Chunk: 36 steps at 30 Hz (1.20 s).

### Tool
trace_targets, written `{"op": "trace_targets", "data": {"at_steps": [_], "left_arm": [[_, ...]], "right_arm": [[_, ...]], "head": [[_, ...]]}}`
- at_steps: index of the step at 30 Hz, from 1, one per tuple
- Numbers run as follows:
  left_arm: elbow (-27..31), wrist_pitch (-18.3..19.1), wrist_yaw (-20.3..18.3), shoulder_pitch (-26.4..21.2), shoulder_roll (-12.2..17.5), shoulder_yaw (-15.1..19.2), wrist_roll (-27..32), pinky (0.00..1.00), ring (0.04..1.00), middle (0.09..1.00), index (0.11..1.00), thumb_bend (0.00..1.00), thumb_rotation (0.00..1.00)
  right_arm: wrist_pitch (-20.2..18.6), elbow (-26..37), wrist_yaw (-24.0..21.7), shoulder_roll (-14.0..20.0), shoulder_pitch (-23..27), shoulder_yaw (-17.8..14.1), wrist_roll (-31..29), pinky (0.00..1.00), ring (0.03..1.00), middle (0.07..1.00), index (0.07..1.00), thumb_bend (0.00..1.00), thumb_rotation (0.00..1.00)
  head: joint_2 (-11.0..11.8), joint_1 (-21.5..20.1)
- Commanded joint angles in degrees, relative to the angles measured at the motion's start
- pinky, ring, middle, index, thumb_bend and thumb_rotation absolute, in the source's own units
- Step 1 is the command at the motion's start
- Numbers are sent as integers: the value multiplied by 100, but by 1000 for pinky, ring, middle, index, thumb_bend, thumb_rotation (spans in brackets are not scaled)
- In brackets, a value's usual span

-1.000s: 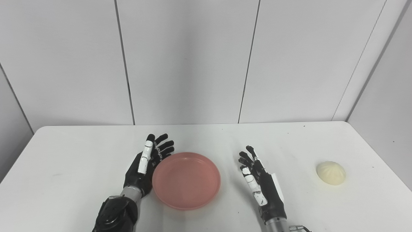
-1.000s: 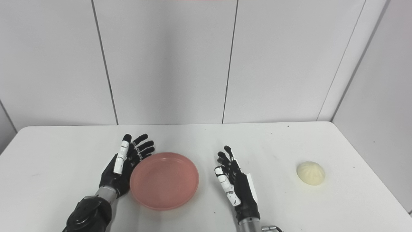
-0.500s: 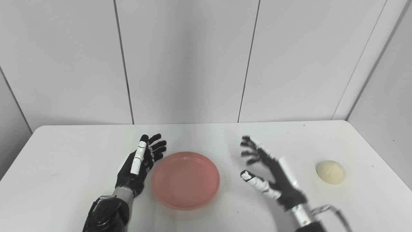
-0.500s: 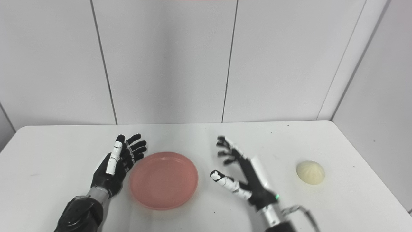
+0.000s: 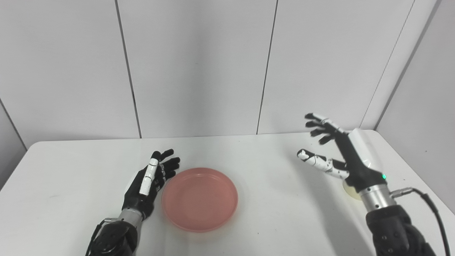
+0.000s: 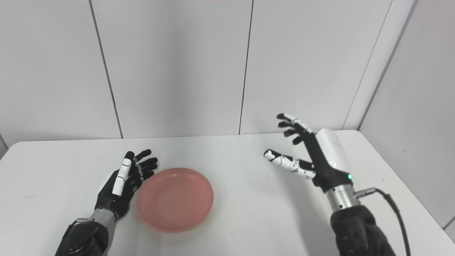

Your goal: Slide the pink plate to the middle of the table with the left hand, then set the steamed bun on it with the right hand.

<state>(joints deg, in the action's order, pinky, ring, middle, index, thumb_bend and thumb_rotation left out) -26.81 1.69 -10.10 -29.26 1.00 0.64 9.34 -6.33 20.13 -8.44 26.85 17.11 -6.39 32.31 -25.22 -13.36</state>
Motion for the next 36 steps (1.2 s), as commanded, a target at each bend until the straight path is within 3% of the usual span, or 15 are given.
{"op": "trace_targets", "data": {"at_steps": [1, 6, 9, 19, 23, 29, 31, 36], "left_arm": [[56, -65, -24, -84, 36, -29, -64, 868, 831, 788, 808, 675, 916], [46, -60, -50, -73, 43, -23, -38, 874, 832, 786, 811, 674, 916], [83, -43, -35, -52, 37, -12, -33, 869, 829, 784, 808, 673, 909], [121, -25, -50, -20, 40, 8, -4, 867, 829, 786, 805, 674, 900], [213, 4, -16, 9, 31, -5, -42, 852, 823, 779, 805, 669, 901], [259, 34, -18, 33, 33, -12, -45, 858, 825, 786, 805, 668, 899], [245, 32, -23, 35, 38, -14, -47, 865, 829, 790, 808, 668, 898], [240, 23, -12, 38, 44, -22, -73, 858, 824, 786, 806, 666, 902]], "right_arm": [[-184, 166, -162, 487, 196, -66, 367, 575, 691, 762, 802, 922, 853], [-714, 10, -653, 927, 306, 1, 769, 618, 731, 778, 808, 998, 753], [-1106, -56, -995, 1083, 369, 53, 1027, 639, 765, 801, 812, 1000, 745], [-1679, -318, -1500, 1364, 464, 170, 1371, 545, 710, 756, 745, 1000, 499], [-1996, -422, -1949, 1513, 529, 327, 1565, 519, 700, 753, 745, 1000, 488], [-2051, -932, -2360, 1629, 749, 553, 1990, 670, 801, 815, 747, 1000, 468], [-2021, -1157, -2381, 1662, 852, 642, 1956, 639, 778, 805, 754, 1000, 469], [-2019, -1340, -2542, 1639, 1045, 784, 1812, 689, 831, 852, 765, 1000, 458]], "head": [[-5, 1], [-20, 6], [-43, 29], [-60, 7], [-71, 18], [-79, 32], [-85, 43], [-94, 29]]}}
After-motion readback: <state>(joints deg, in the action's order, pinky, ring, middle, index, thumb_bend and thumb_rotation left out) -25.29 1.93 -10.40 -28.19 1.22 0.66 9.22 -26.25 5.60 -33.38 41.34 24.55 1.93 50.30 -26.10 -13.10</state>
